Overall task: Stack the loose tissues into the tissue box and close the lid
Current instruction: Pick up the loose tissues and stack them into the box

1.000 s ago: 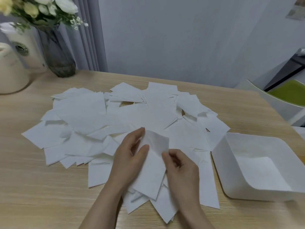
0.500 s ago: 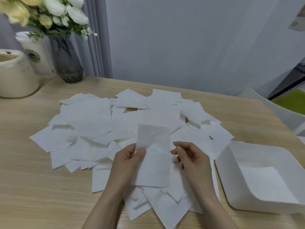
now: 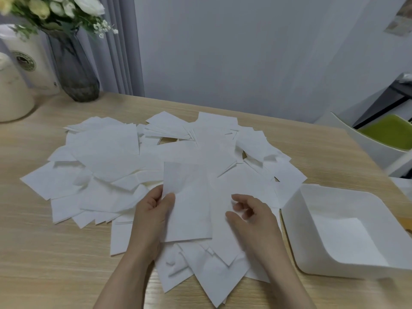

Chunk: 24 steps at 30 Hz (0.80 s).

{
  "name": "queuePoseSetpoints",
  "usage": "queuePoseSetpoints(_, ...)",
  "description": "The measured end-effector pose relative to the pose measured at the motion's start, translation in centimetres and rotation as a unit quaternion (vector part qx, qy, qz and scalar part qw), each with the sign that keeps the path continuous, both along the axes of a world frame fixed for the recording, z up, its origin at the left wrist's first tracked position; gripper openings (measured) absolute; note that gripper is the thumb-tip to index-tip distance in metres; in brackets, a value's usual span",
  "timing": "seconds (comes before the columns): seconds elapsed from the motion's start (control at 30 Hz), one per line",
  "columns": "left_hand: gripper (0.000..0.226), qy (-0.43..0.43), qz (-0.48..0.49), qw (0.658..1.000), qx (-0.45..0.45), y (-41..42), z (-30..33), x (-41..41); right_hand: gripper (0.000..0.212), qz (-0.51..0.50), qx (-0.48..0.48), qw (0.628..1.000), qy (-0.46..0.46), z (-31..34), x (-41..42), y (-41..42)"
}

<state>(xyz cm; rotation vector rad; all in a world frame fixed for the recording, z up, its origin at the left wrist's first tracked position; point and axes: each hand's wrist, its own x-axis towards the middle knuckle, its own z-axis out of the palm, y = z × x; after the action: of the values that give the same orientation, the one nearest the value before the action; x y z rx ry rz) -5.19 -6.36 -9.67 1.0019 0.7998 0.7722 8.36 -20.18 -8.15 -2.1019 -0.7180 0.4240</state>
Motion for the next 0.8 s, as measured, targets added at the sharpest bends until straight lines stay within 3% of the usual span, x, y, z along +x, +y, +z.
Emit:
queuePoseSetpoints(0.23, 0.024, 0.003, 0.001, 1.000, 0.010, -0.06, -0.14, 0.01, 0.033, 0.013, -0.044, 0.998, 0.034, -0.38, -0.27, 0.31)
queuePoseSetpoints(0.47, 0.022, -0.005, 0.013, 1.000, 0.004, -0.06, -0.11, 0.08, 0.018, 0.012, -0.057, 0.998, -0.034, -0.25, 0.11, 0.54)
queuePoseSetpoints(0.63, 0.021, -0.009, 0.020, 1.000, -0.001, -0.02, -0.13, 0.03, 0.016, 0.016, -0.053, 0.998, -0.027, -0.07, 0.11, 0.48)
queuePoseSetpoints(0.7, 0.021, -0.016, 0.023, 1.000, -0.006, 0.02, -0.11, -0.03, 0.015, 0.011, -0.056, 0.996, -0.069, 0.04, 0.20, 0.43)
queuePoseSetpoints(0.8, 0.021, -0.025, 0.028, 0.999, -0.016, 0.04, -0.14, -0.12, 0.035, 0.015, -0.076, 0.991, -0.109, 0.36, 0.41, 0.49)
